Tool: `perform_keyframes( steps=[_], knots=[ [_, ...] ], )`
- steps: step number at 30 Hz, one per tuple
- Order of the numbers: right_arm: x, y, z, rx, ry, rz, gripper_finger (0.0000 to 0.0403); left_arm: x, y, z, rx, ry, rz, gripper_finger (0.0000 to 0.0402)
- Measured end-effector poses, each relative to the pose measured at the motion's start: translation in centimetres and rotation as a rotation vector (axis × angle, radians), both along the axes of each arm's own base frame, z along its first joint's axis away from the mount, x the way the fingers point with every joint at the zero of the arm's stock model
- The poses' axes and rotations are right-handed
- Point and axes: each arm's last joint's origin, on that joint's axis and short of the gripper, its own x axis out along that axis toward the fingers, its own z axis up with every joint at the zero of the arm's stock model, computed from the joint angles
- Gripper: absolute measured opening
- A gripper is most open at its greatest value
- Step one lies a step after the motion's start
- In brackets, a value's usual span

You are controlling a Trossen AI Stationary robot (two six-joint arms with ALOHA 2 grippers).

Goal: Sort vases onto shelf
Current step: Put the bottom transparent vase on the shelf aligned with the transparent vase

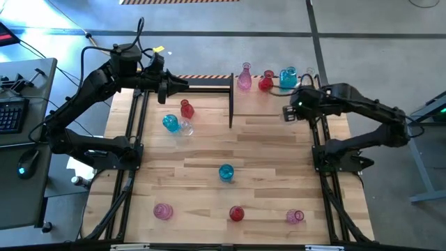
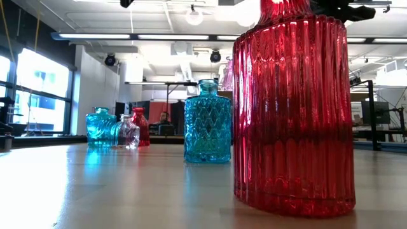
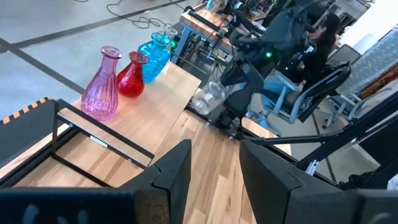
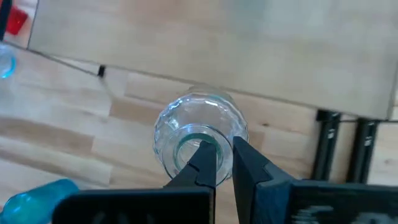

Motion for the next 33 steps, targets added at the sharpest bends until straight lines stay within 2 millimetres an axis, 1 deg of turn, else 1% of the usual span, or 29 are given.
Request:
perform_keyframes(
  steps=[6,15,22,29,33],
  knots=[
    [-1.8,-1.5,0.4,-0.023,0.034,-0.042,0.0001,0.0,0.0,0.0,0.0,0.0,0.0,0.0127],
    [-3.6,-4.0,0.5,-0.058,0.086,-0.088,0.0001,0.0,0.0,0.0,0.0,0.0,0.0,0.0127],
    [-4.2,-5.8,0.5,-0.084,0.096,-0.13,0.0001,0.0,0.0,0.0,0.0,0.0,0.0,0.0127],
    [-4.5,-7.6,0.0,-0.067,0.132,-0.187,0.0001,0.0,0.0,0.0,0.0,0.0,0.0,0.0127],
    [-4.9,-8.4,0.0,-0.069,0.122,-0.221,0.0005,0.0,0.0,0.0,0.0,0.0,0.0,0.0127]
  ],
)
